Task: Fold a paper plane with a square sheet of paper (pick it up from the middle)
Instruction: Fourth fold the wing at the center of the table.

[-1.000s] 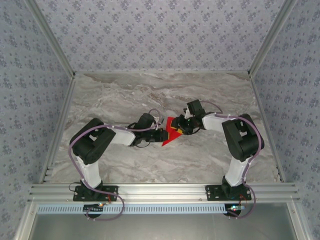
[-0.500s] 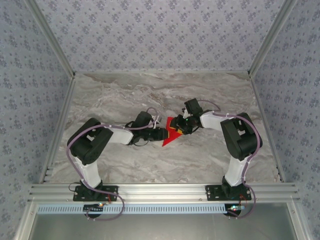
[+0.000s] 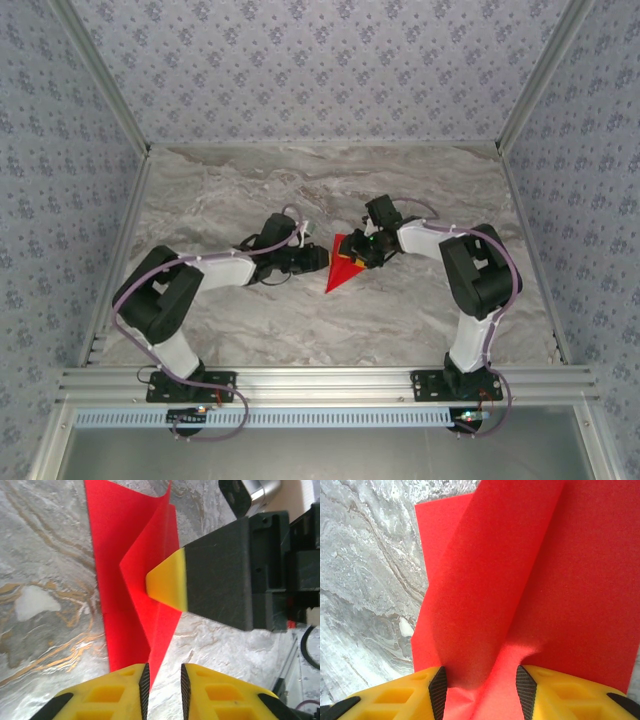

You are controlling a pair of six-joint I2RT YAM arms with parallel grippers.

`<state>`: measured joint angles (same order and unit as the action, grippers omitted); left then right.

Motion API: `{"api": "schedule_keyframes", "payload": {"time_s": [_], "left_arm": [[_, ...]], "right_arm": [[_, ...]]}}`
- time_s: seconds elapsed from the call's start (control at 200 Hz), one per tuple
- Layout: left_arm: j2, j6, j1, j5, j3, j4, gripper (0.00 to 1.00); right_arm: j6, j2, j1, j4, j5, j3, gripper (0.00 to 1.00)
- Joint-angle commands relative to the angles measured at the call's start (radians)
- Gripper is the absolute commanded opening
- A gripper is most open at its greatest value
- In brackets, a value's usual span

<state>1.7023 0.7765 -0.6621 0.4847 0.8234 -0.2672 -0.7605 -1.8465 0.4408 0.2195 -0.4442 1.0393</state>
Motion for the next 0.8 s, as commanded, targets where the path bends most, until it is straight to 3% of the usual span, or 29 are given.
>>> {"api": "schedule_keyframes", "payload": {"time_s": [0.0, 0.22, 0.505, 0.794], "left_arm": [[0.046, 0.013, -0.008, 0.068, 0.06, -0.003, 0.23], [0.099, 0.012, -0.027, 0.1, 0.09, -0.009, 0.17], [0.141, -0.012, -0.028, 0.082, 0.107, 0.051, 0.07], [0.169, -0.016, -0.027, 0.065, 0.118, 0.065, 0.06]], "right_arm": [[0.03, -0.06, 0.011, 0.122, 0.107, 0.005, 0.48], [0.014, -0.086, 0.017, 0.147, 0.131, 0.021, 0.53], [-0.007, -0.102, 0.015, 0.153, 0.136, 0.022, 0.51], [-0.005, -0.107, 0.015, 0.16, 0.147, 0.016, 0.48]]}}
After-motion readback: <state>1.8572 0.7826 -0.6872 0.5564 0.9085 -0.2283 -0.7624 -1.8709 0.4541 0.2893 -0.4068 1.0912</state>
